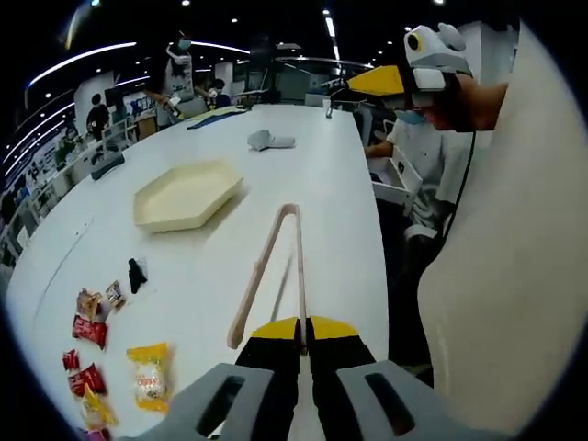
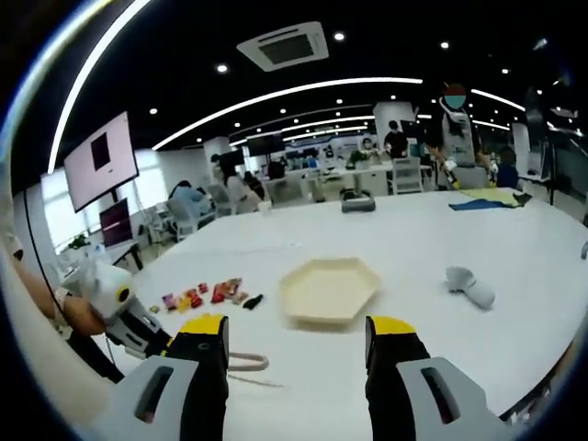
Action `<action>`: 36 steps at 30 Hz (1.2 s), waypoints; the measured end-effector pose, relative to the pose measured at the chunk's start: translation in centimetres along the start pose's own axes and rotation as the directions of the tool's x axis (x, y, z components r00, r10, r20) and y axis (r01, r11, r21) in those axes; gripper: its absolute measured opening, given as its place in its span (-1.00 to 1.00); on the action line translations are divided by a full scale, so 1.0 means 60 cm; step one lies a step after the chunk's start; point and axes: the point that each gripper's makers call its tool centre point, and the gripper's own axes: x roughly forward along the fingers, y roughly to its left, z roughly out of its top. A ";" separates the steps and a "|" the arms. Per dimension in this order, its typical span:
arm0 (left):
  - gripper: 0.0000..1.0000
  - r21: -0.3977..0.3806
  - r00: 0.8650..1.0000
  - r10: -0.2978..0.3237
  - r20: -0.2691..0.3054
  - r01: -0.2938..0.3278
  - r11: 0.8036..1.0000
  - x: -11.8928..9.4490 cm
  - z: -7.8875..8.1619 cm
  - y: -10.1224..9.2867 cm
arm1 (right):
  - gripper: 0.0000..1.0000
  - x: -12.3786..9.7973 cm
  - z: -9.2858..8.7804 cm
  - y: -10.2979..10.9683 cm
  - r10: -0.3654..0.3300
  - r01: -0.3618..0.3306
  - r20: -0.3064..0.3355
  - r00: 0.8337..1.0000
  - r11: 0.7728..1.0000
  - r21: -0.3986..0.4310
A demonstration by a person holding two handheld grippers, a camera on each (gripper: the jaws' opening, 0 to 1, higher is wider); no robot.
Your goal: Place the target food into the container with the food tongs after gripping and lifting it, then release it inside without dropping or visibly crushing the food.
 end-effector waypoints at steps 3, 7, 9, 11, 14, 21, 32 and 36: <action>-1.00 0.003 1.000 -0.008 0.016 0.008 1.000 -0.016 0.010 -0.002 | 0.19 0.007 0.006 0.003 0.022 -0.022 0.007 1.000 1.000 0.006; -1.00 0.000 0.998 -0.038 0.045 0.038 0.999 -0.033 0.020 -0.010 | 0.17 0.012 0.019 0.022 0.106 -0.106 0.003 0.994 0.994 -0.018; -1.00 0.008 0.998 -0.047 0.045 0.047 0.999 -0.042 0.020 -0.014 | 0.17 0.013 0.025 0.027 0.133 -0.133 0.005 0.991 0.991 -0.023; -1.00 0.012 0.997 -0.053 0.051 0.053 0.999 -0.053 0.024 -0.018 | 0.17 0.014 0.030 0.034 0.168 -0.168 0.002 0.986 0.985 -0.027; -1.00 0.012 0.996 -0.065 0.069 0.064 0.998 -0.068 0.031 -0.023 | 0.17 0.016 0.032 0.056 0.238 -0.239 -0.017 0.971 0.970 -0.052; -1.00 0.044 0.988 -0.098 0.120 0.093 0.995 -0.110 0.068 -0.040 | 0.17 0.022 0.043 0.109 0.367 -0.369 -0.036 0.930 0.925 -0.087; -1.00 0.049 0.982 -0.108 0.156 0.101 0.994 -0.141 0.086 -0.039 | 0.17 0.032 0.054 0.170 0.508 -0.517 -0.096 0.856 0.841 -0.158; -1.00 0.043 0.980 -0.115 0.160 0.110 0.993 -0.147 0.089 -0.040 | 0.15 0.034 0.057 0.174 0.529 -0.540 -0.109 0.842 0.824 -0.174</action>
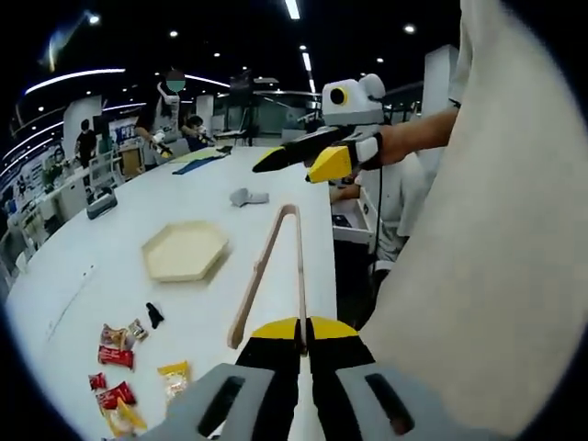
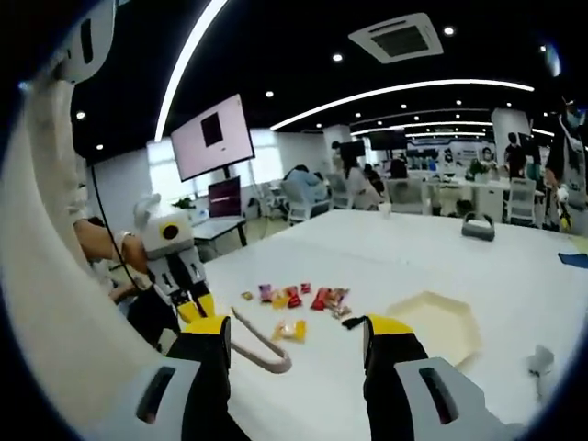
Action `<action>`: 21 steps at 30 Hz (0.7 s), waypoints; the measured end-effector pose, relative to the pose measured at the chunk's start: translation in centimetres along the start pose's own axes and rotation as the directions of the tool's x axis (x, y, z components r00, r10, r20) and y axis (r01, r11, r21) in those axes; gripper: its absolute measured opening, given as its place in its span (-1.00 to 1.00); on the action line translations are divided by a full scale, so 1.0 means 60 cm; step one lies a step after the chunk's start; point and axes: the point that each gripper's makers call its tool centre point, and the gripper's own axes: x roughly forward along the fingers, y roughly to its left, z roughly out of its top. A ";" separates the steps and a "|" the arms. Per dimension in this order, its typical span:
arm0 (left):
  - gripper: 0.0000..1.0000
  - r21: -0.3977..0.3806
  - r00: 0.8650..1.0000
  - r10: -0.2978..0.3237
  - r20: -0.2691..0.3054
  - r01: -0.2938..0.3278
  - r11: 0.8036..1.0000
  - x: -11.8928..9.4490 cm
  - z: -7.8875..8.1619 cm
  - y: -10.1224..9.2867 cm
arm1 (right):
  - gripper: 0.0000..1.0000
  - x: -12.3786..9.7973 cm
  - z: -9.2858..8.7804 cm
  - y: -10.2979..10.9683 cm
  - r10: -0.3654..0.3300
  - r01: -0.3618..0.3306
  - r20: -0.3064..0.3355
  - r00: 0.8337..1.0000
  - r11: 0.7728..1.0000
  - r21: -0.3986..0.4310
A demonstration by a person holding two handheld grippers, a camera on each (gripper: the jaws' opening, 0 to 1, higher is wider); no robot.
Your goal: Place the target food into the container with the food tongs after gripping and lifting it, then release it inside without dropping or visibly crushing the food.
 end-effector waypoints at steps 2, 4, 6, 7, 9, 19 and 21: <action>-1.00 0.005 1.000 -0.003 0.000 0.003 1.000 -0.004 0.003 -0.001 | 0.12 0.002 -0.002 0.003 0.019 -0.020 -0.022 1.000 0.999 -0.040; -1.00 0.009 1.000 -0.004 0.004 0.004 1.000 -0.008 0.007 0.000 | 0.10 0.006 -0.004 0.011 0.048 -0.051 -0.042 0.998 0.997 -0.062; -1.00 0.013 1.000 -0.005 0.010 0.005 1.000 -0.012 0.013 0.001 | 0.09 0.011 -0.005 0.019 0.075 -0.080 -0.060 0.995 0.993 -0.081; -1.00 0.015 1.000 -0.006 0.016 0.006 1.000 -0.014 0.017 0.002 | 0.09 0.014 -0.004 0.024 0.092 -0.098 -0.067 0.993 0.991 -0.092; -1.00 0.017 1.000 -0.007 0.023 0.007 1.000 -0.016 0.022 0.002 | 0.07 0.019 -0.001 0.032 0.116 -0.123 -0.074 0.991 0.987 -0.100; -1.00 0.047 0.999 -0.024 0.026 0.023 0.999 -0.022 0.036 -0.004 | 0.04 0.039 0.011 0.070 0.237 -0.265 -0.152 0.959 0.943 -0.200; -1.00 0.050 0.999 -0.026 0.029 0.024 0.998 -0.023 0.040 -0.005 | 0.04 0.042 0.013 0.079 0.263 -0.297 -0.171 0.950 0.929 -0.219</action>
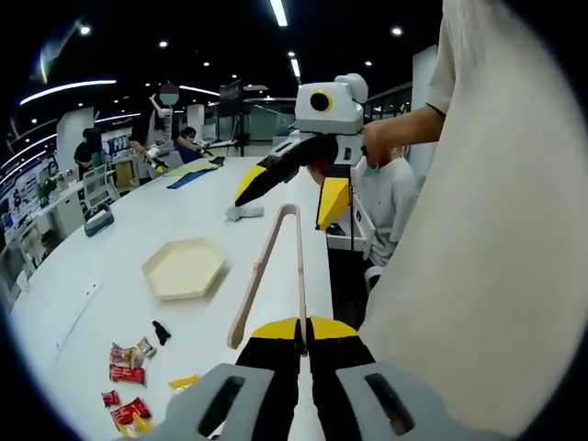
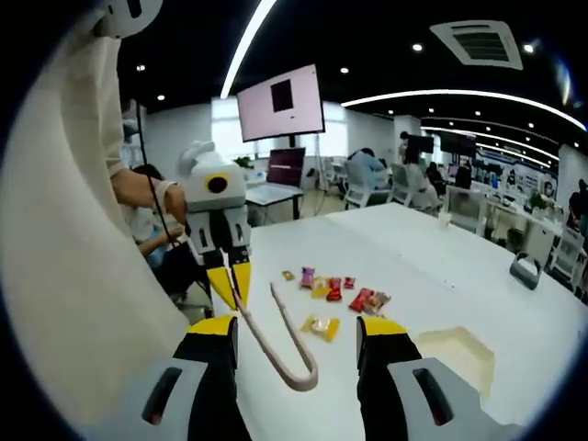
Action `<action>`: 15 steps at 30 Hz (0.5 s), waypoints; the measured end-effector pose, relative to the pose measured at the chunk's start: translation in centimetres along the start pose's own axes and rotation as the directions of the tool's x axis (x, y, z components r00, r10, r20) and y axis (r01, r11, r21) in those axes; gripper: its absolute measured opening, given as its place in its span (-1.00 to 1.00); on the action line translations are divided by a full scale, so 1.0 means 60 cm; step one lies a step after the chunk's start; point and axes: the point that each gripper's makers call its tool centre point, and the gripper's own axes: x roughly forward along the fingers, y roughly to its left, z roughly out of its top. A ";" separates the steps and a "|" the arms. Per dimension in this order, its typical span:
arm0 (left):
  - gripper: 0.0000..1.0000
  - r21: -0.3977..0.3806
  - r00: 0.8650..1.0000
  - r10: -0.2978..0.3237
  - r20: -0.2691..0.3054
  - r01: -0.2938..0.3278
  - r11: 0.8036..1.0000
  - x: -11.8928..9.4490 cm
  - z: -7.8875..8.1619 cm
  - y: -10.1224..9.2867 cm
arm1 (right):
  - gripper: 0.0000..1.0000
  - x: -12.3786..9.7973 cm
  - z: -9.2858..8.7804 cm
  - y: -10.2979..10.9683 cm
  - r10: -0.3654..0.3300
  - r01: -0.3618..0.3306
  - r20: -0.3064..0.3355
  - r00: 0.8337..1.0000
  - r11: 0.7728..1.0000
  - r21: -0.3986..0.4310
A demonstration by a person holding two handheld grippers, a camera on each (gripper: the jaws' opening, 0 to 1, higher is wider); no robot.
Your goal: Place the target food into the container with the food tongs after gripping and lifting it, then release it inside without dropping or visibly crushing the food.
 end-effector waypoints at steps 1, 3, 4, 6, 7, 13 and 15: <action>-1.00 0.002 1.000 -0.001 0.001 0.001 1.000 -0.001 0.001 -0.001 | 0.04 0.002 0.002 0.002 0.011 -0.011 -0.005 1.000 1.000 -0.009; -1.00 0.006 1.000 0.001 0.005 -0.001 1.000 -0.002 0.005 -0.001 | 0.04 0.007 0.006 0.008 0.033 -0.034 -0.015 0.999 0.999 -0.031; -1.00 0.011 1.000 0.001 0.008 -0.001 1.000 -0.003 0.008 -0.002 | 0.04 0.011 0.007 0.011 0.049 -0.049 -0.022 0.999 0.998 -0.039; -1.00 0.013 1.000 0.001 0.014 -0.001 1.000 -0.005 0.012 -0.003 | 0.04 0.015 0.007 0.014 0.067 -0.069 -0.035 0.997 0.996 -0.061; -1.00 0.012 1.000 0.000 0.016 -0.001 1.000 -0.006 0.015 -0.004 | 0.04 0.017 0.007 0.015 0.073 -0.076 -0.040 0.997 0.995 -0.066; -1.00 0.014 0.998 0.004 0.067 -0.005 1.000 -0.012 0.046 -0.003 | 0.03 0.030 0.017 0.023 0.118 -0.123 -0.053 0.992 0.987 -0.104; -1.00 0.012 0.997 0.004 0.078 -0.005 1.000 -0.014 0.055 0.001 | 0.01 0.034 0.021 0.024 0.128 -0.133 -0.053 0.990 0.984 -0.117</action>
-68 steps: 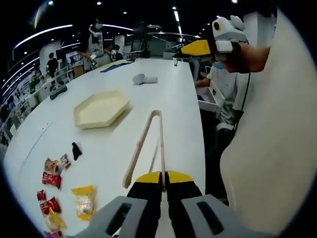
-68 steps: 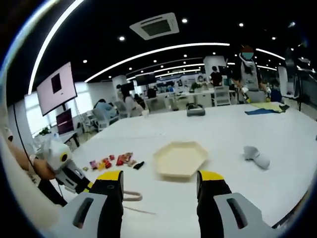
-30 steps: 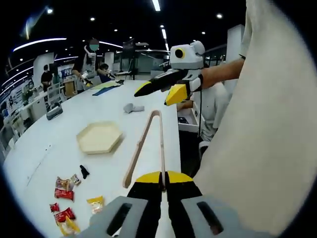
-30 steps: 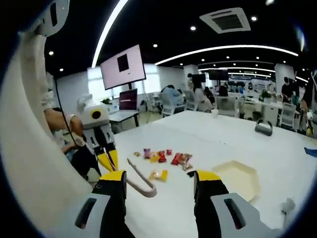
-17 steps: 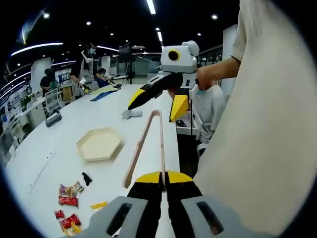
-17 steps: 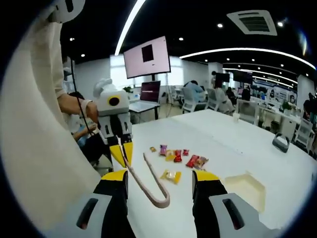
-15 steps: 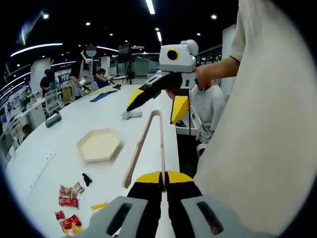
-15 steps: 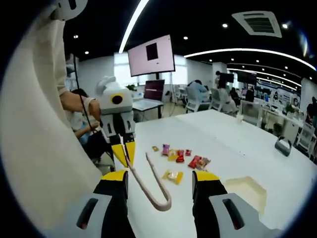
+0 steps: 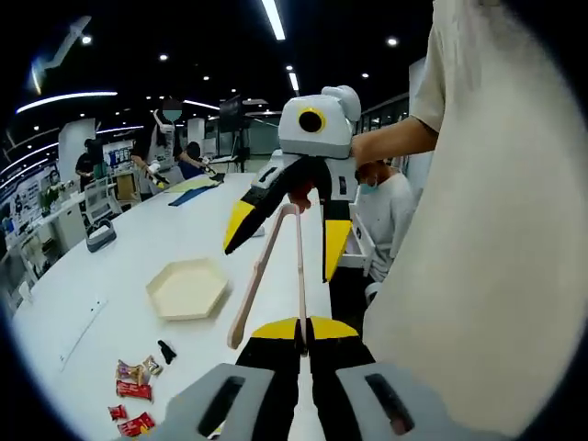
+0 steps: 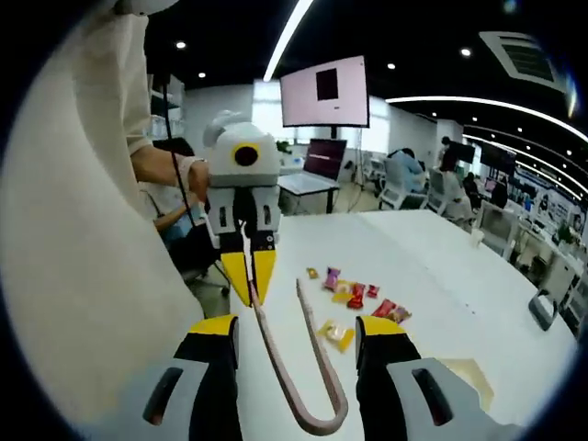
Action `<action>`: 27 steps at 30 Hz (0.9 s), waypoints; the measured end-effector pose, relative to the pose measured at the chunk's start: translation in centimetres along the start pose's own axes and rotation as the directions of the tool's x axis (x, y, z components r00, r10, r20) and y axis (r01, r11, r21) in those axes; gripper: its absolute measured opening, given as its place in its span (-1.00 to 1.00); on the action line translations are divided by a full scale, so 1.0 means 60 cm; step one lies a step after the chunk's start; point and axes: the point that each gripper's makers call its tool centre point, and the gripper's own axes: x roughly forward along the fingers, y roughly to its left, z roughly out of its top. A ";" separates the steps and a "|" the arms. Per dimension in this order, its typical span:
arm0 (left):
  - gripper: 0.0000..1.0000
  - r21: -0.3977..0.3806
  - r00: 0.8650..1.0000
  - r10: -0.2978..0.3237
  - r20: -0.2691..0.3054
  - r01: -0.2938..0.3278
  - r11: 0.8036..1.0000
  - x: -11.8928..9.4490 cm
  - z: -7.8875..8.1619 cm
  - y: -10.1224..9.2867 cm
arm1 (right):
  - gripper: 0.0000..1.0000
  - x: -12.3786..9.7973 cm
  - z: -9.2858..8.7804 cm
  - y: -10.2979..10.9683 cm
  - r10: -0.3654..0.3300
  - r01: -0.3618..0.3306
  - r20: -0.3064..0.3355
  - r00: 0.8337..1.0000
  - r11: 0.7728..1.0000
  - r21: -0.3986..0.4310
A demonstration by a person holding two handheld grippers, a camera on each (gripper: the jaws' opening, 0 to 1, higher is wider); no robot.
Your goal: Place the target food into the container with the food tongs after gripping and lifting it, then release it inside without dropping or visibly crushing the food.
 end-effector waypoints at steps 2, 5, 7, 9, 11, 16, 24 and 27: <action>-1.00 0.004 1.000 0.005 0.007 -0.005 1.000 -0.001 0.007 0.005 | -0.02 0.001 0.005 -0.005 -0.005 0.005 0.006 1.000 1.000 -0.028; -1.00 0.015 1.000 0.005 0.011 -0.006 1.000 -0.002 0.017 0.007 | -0.02 0.002 0.012 -0.008 0.011 -0.011 0.013 1.000 1.000 -0.024; -1.00 0.024 1.000 0.000 0.010 0.000 1.000 -0.001 0.021 0.004 | -0.02 0.004 0.015 -0.010 0.021 -0.021 0.012 1.000 0.999 -0.031; -1.00 0.029 1.000 -0.005 0.007 0.005 1.000 0.001 0.022 0.002 | -0.03 0.007 0.017 -0.010 0.033 -0.032 0.010 0.999 0.999 -0.040; -1.00 0.031 1.000 -0.009 0.007 0.009 0.999 0.003 0.023 0.001 | -0.03 0.010 0.019 -0.008 0.047 -0.046 0.009 0.999 0.998 -0.047; -1.00 0.035 1.000 -0.015 0.001 0.015 0.999 0.007 0.025 -0.001 | -0.06 0.017 0.019 -0.001 0.077 -0.077 -0.004 0.997 0.995 -0.061; -1.00 0.048 1.000 -0.020 -0.022 0.022 0.999 0.008 0.020 0.002 | -0.10 0.023 0.011 0.006 0.101 -0.105 -0.049 0.994 0.989 -0.102; -1.00 0.053 0.999 -0.021 -0.029 0.023 0.998 0.007 0.018 0.002 | -0.12 0.025 0.009 0.008 0.104 -0.111 -0.062 0.993 0.987 -0.115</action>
